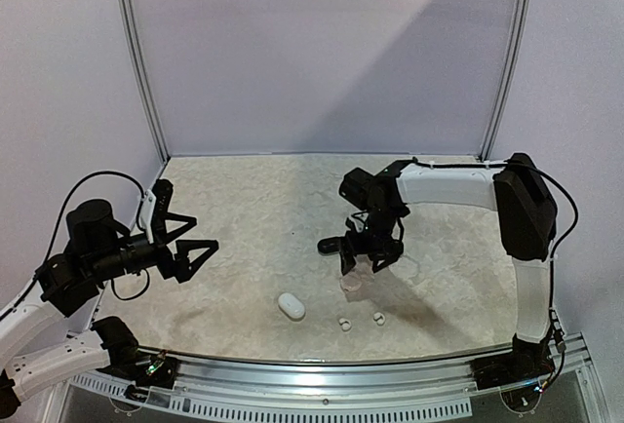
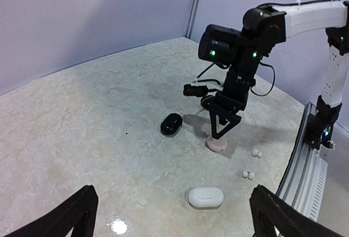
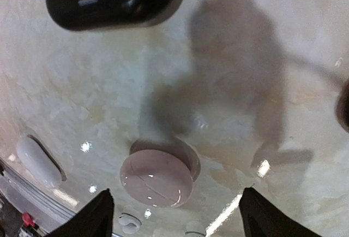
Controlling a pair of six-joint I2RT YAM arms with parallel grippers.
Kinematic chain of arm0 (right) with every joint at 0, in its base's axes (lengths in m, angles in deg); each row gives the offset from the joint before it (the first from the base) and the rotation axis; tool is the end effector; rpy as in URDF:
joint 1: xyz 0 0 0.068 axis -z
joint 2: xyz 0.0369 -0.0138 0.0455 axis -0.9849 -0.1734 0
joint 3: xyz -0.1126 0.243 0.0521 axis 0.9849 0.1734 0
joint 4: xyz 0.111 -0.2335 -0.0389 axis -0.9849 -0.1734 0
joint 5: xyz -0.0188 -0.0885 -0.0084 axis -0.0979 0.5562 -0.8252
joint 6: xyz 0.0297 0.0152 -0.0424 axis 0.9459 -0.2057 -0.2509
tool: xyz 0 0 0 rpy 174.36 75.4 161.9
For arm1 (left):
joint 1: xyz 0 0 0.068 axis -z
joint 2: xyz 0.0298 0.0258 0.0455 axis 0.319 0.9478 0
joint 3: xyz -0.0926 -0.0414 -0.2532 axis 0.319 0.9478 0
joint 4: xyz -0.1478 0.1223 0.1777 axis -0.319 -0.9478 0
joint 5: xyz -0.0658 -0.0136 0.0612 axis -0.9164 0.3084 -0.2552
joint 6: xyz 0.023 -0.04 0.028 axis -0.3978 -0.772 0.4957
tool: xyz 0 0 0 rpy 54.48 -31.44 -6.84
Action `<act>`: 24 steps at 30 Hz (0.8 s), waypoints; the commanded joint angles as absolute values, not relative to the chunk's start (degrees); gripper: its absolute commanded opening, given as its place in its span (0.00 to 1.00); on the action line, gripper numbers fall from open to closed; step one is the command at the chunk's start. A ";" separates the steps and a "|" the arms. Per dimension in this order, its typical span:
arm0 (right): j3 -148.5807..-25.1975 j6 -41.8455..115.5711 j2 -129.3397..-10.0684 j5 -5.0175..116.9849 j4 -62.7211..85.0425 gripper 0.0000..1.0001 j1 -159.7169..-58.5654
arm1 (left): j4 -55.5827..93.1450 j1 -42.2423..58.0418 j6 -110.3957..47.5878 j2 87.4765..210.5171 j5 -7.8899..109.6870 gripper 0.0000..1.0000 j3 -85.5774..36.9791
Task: Insert the wireless bluetooth earbuds into the charging case
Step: Place the charging case with the earbuds at the center of the board, then pick up the charging case from the corner of the board.
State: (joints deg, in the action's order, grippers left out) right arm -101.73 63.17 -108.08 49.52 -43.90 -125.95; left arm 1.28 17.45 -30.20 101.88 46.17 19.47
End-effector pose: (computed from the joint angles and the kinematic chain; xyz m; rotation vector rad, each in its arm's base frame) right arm 0.2741 0.2959 0.1691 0.3559 -3.0125 -0.3798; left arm 0.1064 -0.0872 0.2704 0.5815 1.8107 -0.7683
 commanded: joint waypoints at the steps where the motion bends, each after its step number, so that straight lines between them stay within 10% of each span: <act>1: -109.90 60.30 -106.77 61.71 -52.57 0.95 -126.89 | 1.07 16.56 -30.37 101.48 45.60 0.99 20.72; 9: -115.57 55.84 -104.02 82.38 -41.42 0.99 -143.39 | 2.01 15.95 -30.03 101.39 46.15 0.99 21.57; 24: -113.81 57.16 -114.92 73.70 -34.48 0.97 -152.00 | 2.55 15.59 -29.93 101.45 45.85 0.99 22.00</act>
State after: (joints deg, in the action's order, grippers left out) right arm -114.50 54.69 -112.52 74.43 -33.06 -152.77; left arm 1.45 16.45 -30.17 101.67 46.14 21.06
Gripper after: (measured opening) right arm 0.979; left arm 0.991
